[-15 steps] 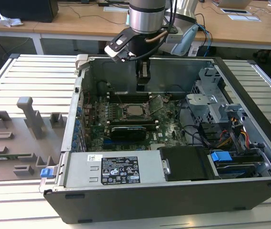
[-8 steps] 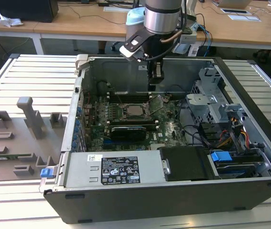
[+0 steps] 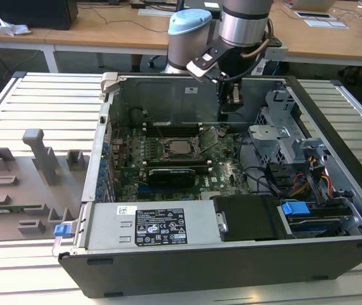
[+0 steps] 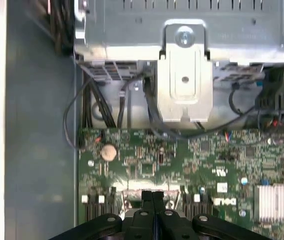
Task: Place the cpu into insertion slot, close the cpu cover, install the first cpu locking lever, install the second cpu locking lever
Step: 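Close the cpu cover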
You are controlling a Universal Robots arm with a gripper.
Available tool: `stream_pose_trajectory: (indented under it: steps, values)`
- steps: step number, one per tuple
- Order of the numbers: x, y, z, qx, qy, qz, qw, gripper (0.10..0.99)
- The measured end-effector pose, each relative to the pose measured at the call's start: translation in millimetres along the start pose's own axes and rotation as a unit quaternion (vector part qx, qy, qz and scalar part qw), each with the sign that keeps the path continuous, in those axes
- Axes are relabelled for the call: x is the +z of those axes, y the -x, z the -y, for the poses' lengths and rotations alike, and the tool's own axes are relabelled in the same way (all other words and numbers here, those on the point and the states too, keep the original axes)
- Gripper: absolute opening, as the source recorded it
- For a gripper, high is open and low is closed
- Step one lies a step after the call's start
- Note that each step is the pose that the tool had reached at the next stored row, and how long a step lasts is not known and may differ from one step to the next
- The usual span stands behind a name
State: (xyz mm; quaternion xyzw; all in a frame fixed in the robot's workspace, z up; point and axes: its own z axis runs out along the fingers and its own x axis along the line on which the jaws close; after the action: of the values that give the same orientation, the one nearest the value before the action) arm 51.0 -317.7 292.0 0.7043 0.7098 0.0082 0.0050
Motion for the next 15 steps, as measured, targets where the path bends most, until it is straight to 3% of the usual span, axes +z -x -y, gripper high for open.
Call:
stream_pose_trajectory:
  steps: [6,15]
  values:
    - [0.9,-0.2,-14.9,0.0,-0.0008,-0.0001,1.0,0.106]
    - [16.1,-0.1,-15.5,0.0,-0.0015,0.0,1.0,0.106]
